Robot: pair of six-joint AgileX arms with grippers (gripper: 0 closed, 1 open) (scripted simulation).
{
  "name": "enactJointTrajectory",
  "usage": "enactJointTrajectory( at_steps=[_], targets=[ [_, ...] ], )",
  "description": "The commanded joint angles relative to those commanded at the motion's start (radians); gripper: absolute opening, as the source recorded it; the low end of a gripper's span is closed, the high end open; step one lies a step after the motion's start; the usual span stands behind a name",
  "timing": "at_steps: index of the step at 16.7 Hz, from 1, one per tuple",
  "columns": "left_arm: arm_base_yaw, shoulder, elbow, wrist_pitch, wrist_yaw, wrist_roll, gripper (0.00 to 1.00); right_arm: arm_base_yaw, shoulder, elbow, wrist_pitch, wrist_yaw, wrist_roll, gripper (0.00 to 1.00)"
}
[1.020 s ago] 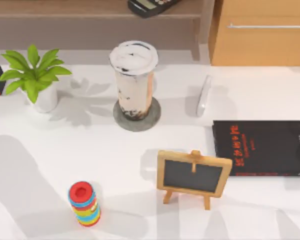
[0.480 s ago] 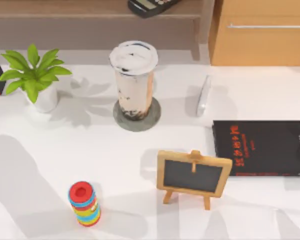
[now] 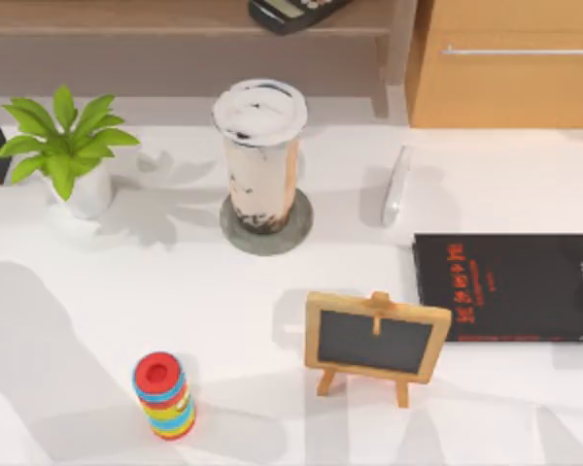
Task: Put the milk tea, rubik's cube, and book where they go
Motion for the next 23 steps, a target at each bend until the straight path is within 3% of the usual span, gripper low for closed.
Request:
enactJointTrajectory(
  at_steps=[16, 23],
  targets=[
    [-0.002, -0.020, 0.081, -0.104, 0.000, 0.002, 0.00, 0.000, 0.000, 0.000, 0.000, 0.000, 0.000, 1.00],
    [0.005, -0.164, -0.045, 0.098, 0.112, -0.014, 0.00, 0.000, 0.000, 0.000, 0.000, 0.000, 0.000, 1.00]
  ],
)
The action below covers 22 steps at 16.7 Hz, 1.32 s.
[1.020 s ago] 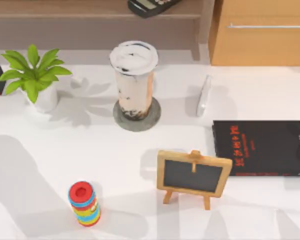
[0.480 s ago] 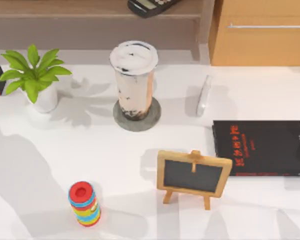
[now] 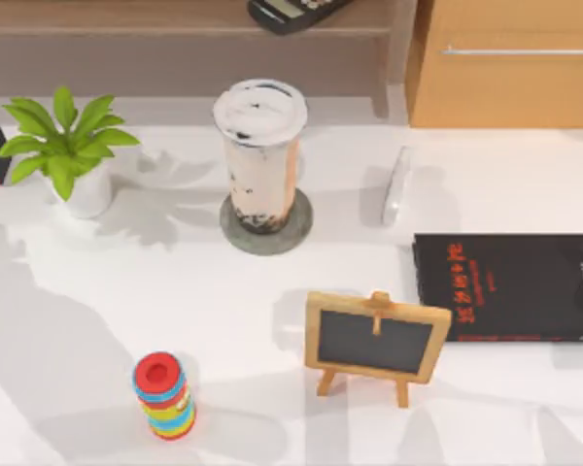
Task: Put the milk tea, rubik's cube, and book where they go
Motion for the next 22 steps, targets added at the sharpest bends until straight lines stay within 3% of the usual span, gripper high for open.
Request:
enactJointTrajectory(
  at_steps=[11, 22],
  targets=[
    [-0.133, -0.352, -0.213, 0.466, 0.167, 0.007, 0.00, 0.000, 0.000, 0.000, 0.000, 0.000, 0.000, 1.00],
    [-0.266, -0.495, -0.265, 0.936, 0.183, -0.028, 0.00, 0.000, 0.000, 0.000, 0.000, 0.000, 0.000, 1.00]
  ],
)
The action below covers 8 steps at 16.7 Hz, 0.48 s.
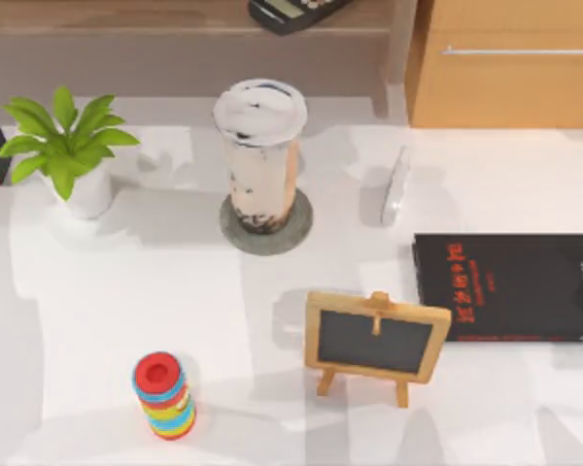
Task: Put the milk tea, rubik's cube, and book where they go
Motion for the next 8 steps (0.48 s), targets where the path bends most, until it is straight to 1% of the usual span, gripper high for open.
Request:
enactJointTrajectory(
  at_steps=[4, 8],
  targets=[
    [-0.044, -0.029, -0.010, 0.146, -0.035, -0.050, 0.00, 0.000, 0.000, 0.000, 0.000, 0.000, 0.000, 1.00],
    [-0.051, -0.036, -0.015, 0.163, -0.041, -0.056, 0.00, 0.000, 0.000, 0.000, 0.000, 0.000, 0.000, 1.00]
  ],
)
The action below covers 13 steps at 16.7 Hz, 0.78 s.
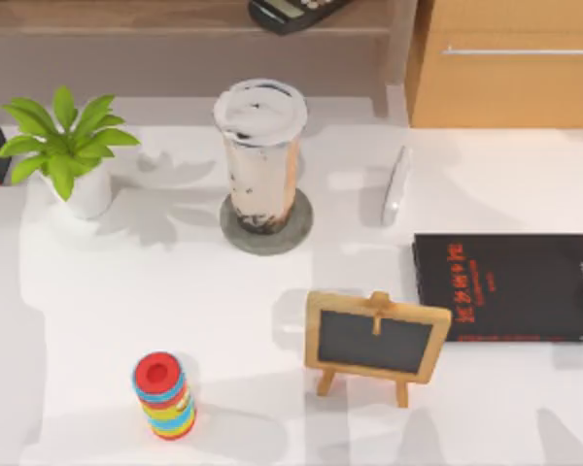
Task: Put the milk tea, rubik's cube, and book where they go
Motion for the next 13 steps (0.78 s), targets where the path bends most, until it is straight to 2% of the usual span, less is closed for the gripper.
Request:
enactJointTrajectory(
  at_steps=[3, 5, 9, 13],
  targets=[
    [0.004, 0.004, 0.004, 0.001, -0.001, 0.002, 0.00, 0.000, 0.000, 0.000, 0.000, 0.000, 0.000, 1.00],
    [-0.007, 0.009, 0.040, 0.036, -0.034, -0.008, 0.00, 0.000, 0.000, 0.000, 0.000, 0.000, 0.000, 1.00],
    [-0.036, 0.113, 0.225, 0.102, -0.115, -0.024, 0.00, 0.000, 0.000, 0.000, 0.000, 0.000, 0.000, 1.00],
    [-0.054, 0.301, 0.400, 0.018, -0.101, -0.013, 0.00, 0.000, 0.000, 0.000, 0.000, 0.000, 0.000, 1.00]
  ],
)
